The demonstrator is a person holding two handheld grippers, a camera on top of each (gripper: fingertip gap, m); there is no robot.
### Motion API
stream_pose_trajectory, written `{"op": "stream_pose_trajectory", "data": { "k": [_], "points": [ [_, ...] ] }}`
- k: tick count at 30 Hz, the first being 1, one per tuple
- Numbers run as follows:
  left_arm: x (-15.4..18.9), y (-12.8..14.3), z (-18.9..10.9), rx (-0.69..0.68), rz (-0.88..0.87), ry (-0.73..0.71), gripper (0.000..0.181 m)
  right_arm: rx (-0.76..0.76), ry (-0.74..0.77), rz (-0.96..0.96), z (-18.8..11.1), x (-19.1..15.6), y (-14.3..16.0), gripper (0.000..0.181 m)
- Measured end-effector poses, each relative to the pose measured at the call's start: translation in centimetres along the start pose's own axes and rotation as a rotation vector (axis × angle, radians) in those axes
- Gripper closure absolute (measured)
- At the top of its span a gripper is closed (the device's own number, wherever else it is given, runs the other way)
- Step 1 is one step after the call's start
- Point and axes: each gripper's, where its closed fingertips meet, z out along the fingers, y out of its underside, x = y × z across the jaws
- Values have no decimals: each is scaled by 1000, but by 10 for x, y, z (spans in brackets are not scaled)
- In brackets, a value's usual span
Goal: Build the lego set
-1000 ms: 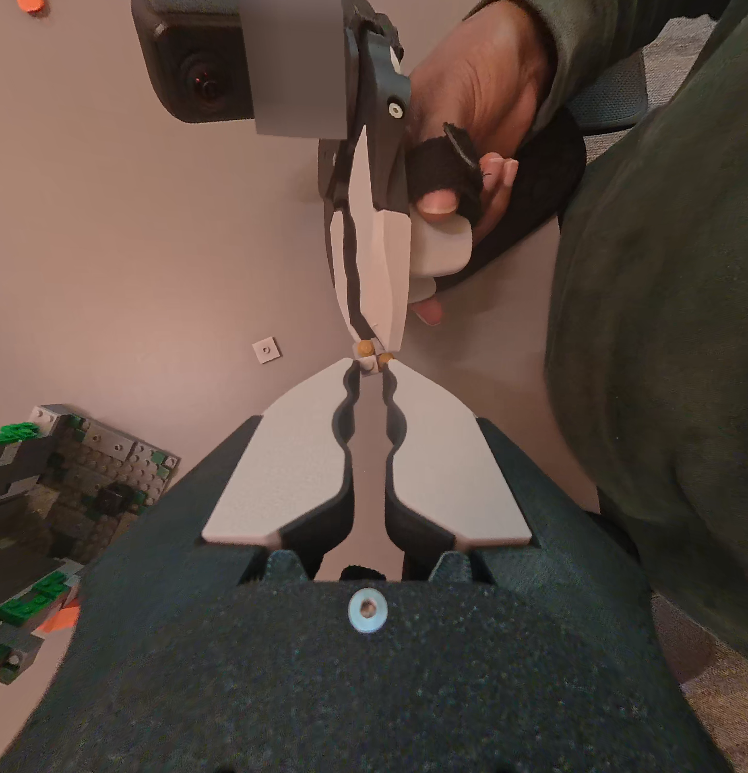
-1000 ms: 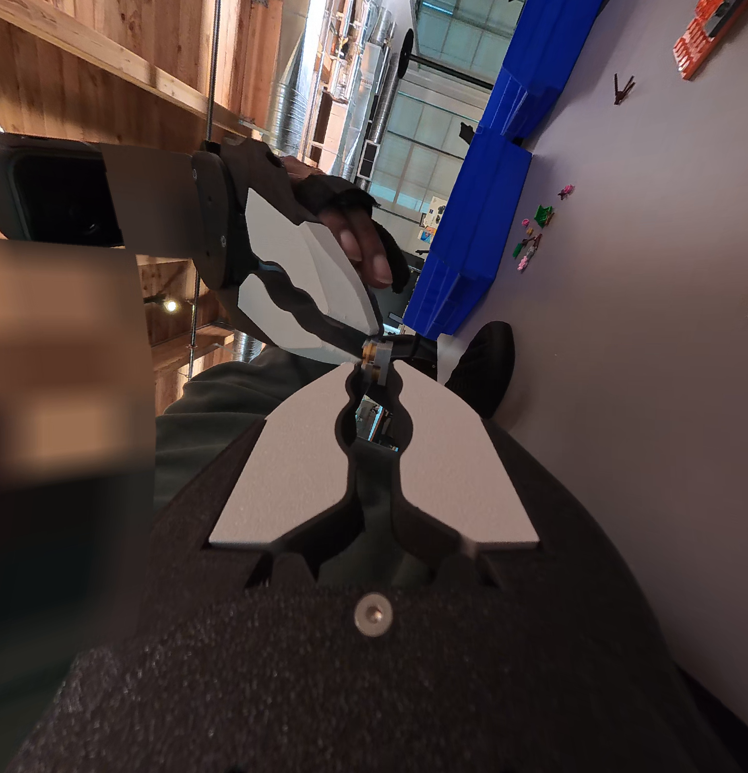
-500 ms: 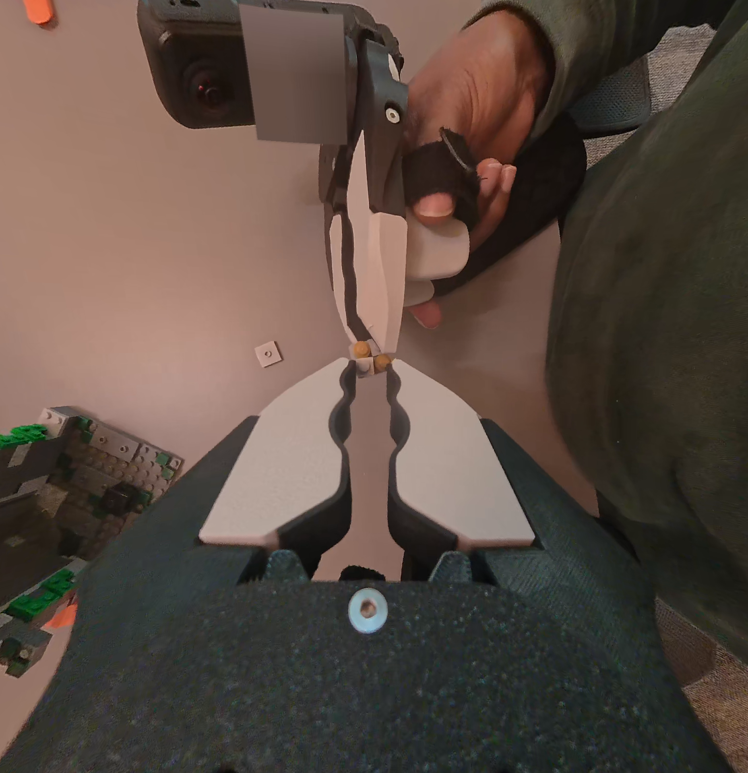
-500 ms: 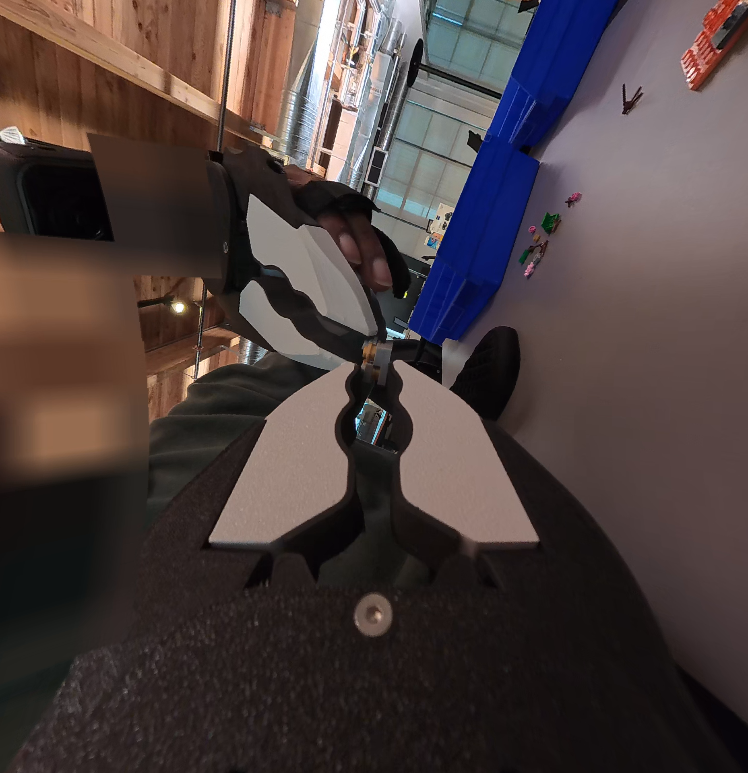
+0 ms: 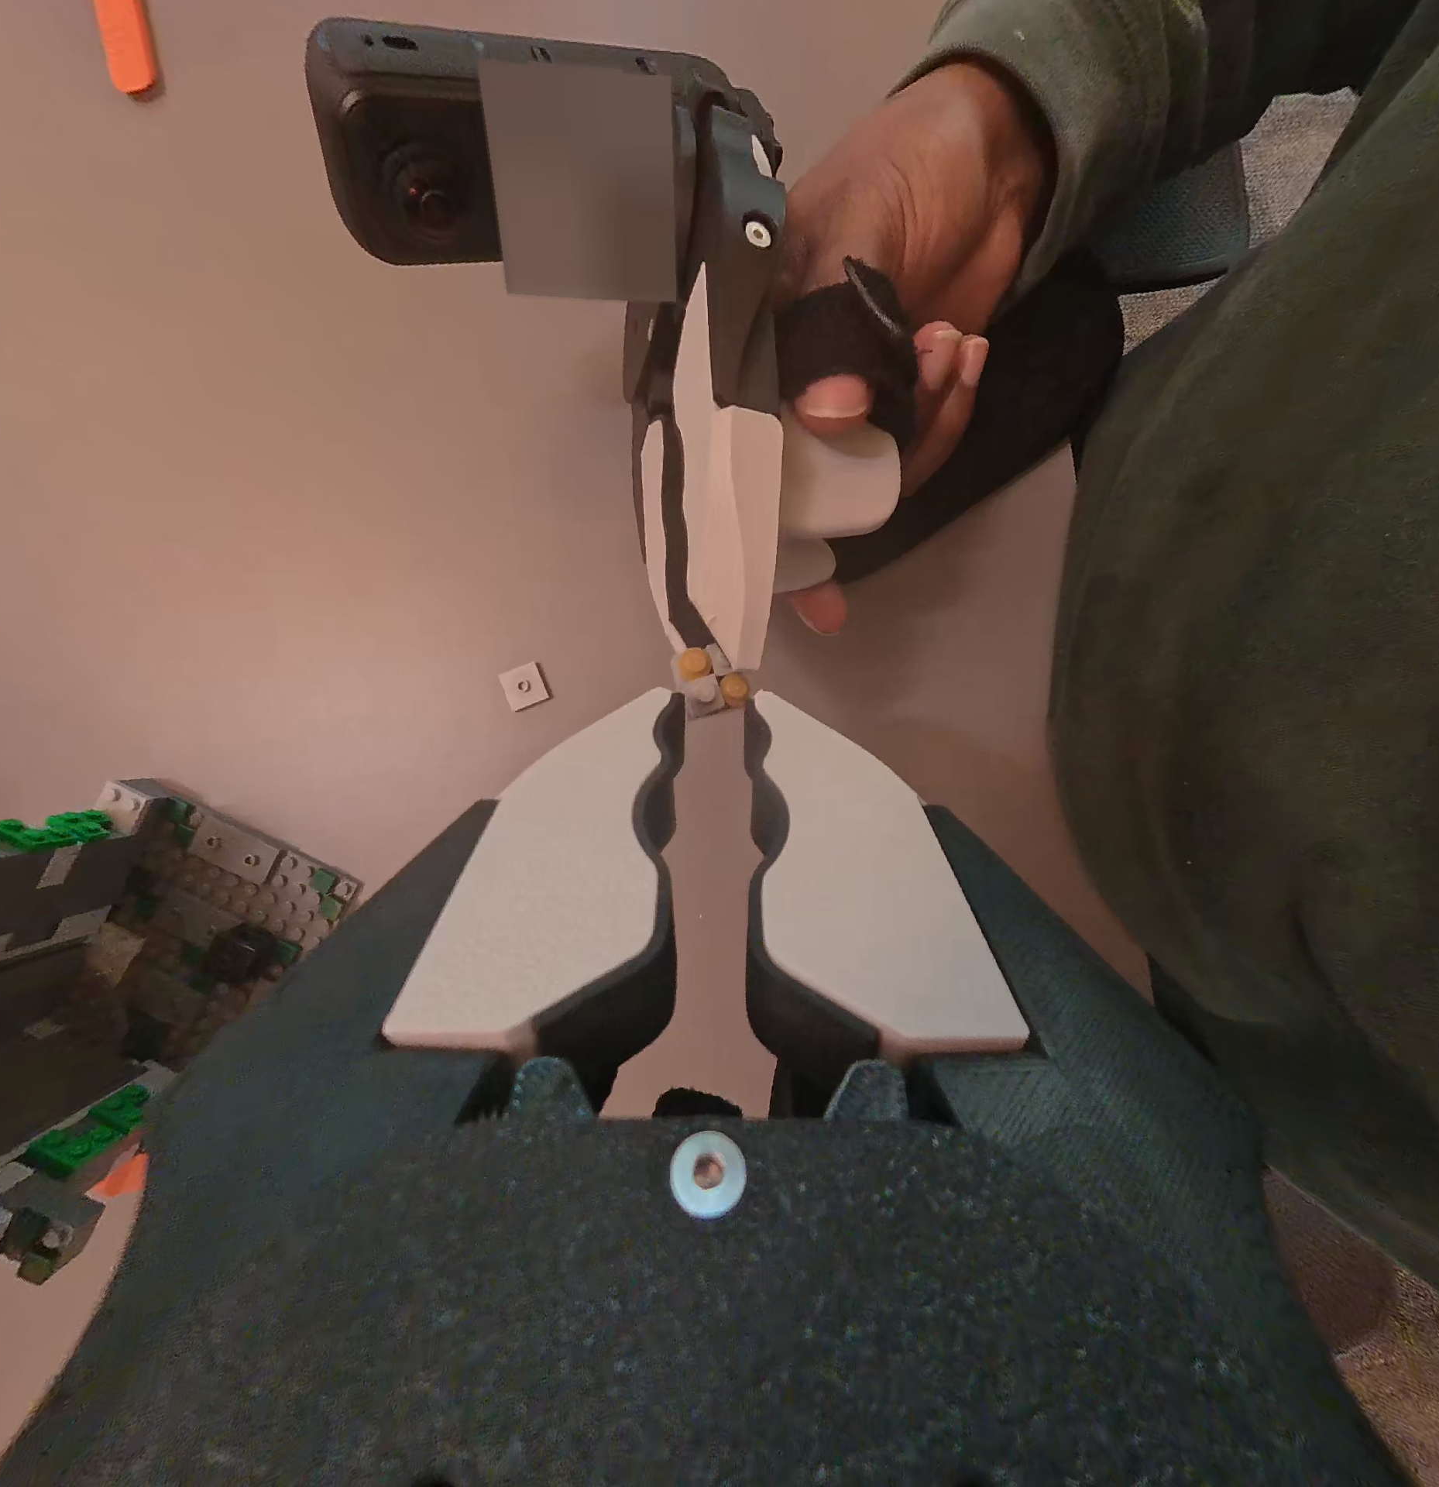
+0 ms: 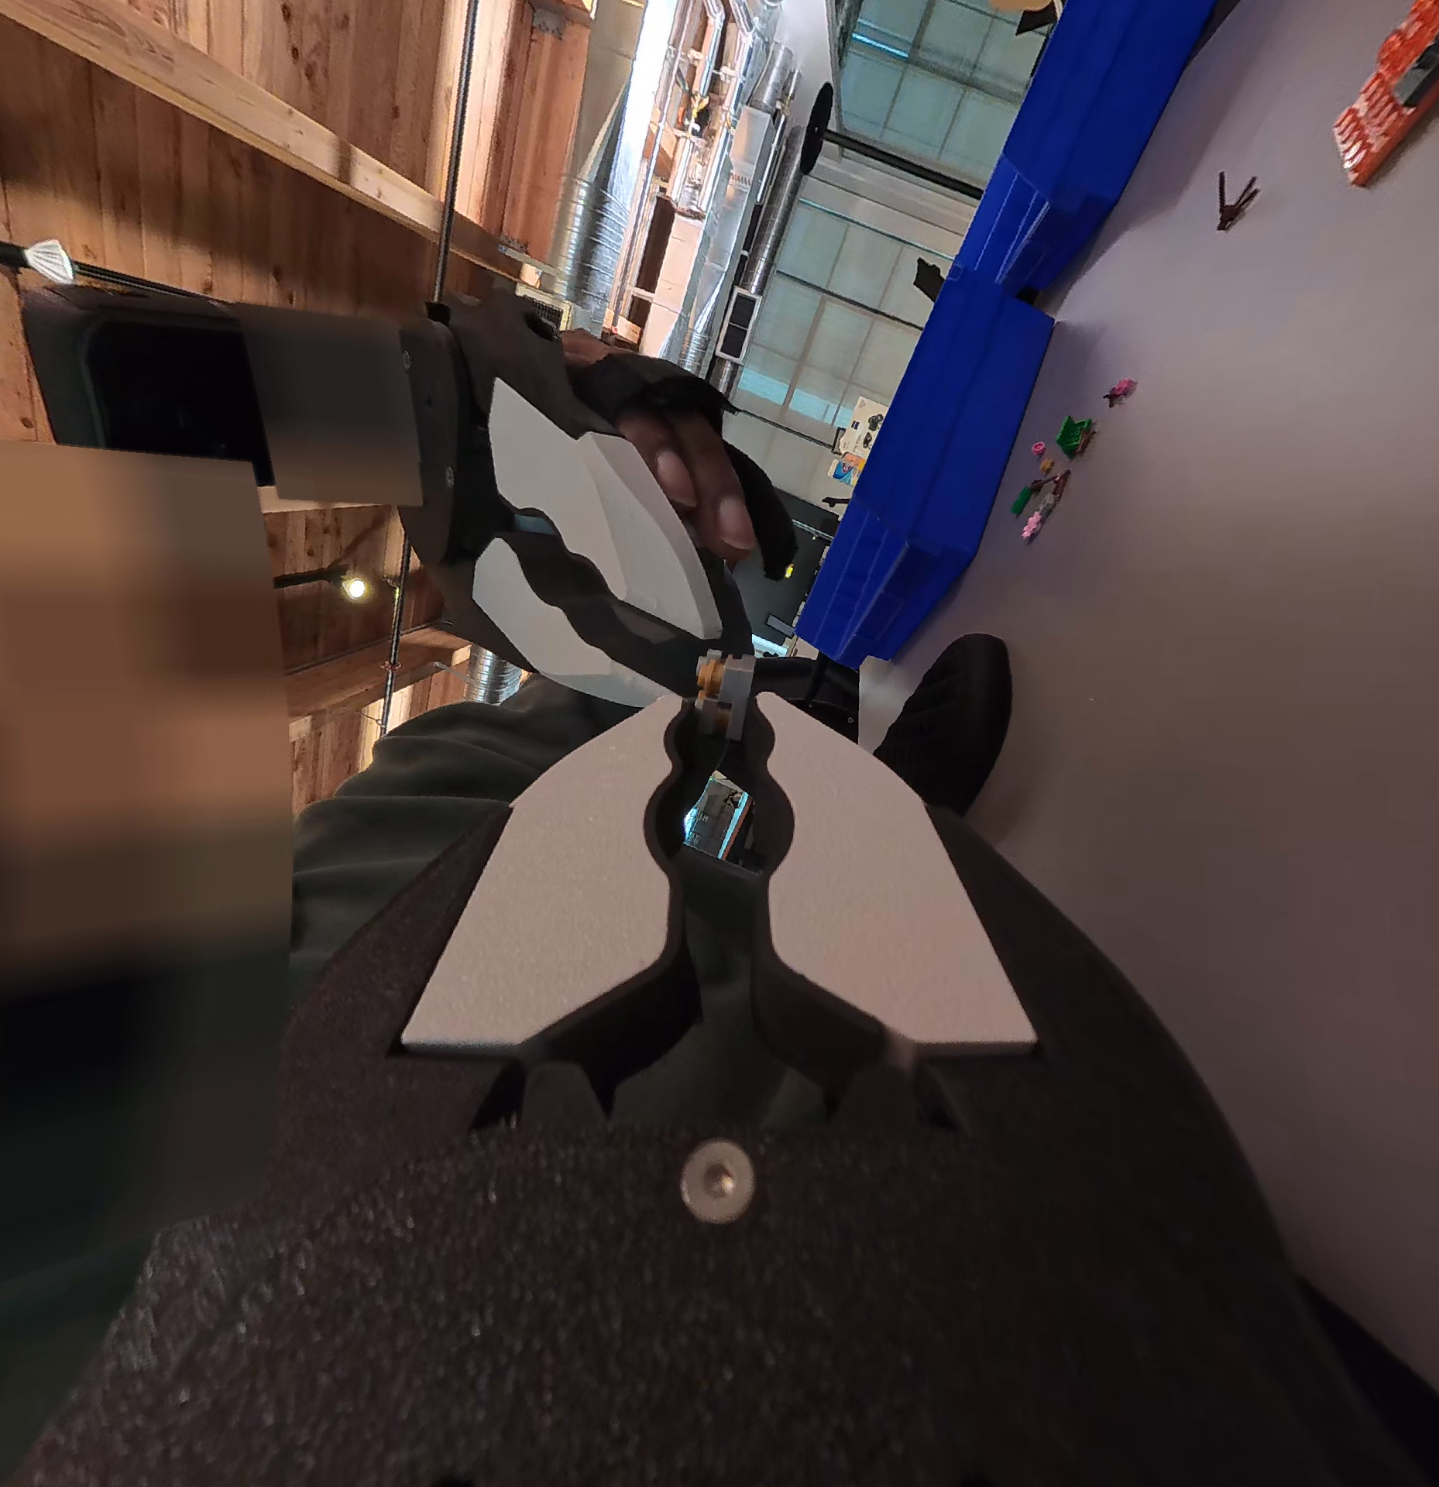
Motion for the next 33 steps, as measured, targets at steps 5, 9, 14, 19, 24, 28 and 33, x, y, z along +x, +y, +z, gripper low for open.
{"op": "stream_pose_trajectory", "data": {
  "k": [5, 9, 14, 19, 24, 28, 33],
  "points": [
    [-2, 1, -3, 12, -9, -2, 168, -10, -1, -12, 1, -1, 2, 170],
    [5, -1, -7, 64, -125, 113, 166, -41, 3, -55, 3, -3, 7, 170],
    [12, -3, -10, 156, -278, 242, 159, -84, 0, -148, 7, -10, 15, 170],
    [24, -3, -11, 233, -379, 355, 161, -121, -3, -225, 10, -14, 21, 170],
    [33, 2, -5, 218, -386, 393, 164, -162, 8, -292, 14, -16, 28, 170],
    [41, 5, -5, 188, -357, 425, 166, -210, 30, -376, 16, -16, 36, 170],
    [52, 11, -2, 120, -291, 433, 167, -323, 103, -558, 18, -13, 50, 170]
  ]
}}
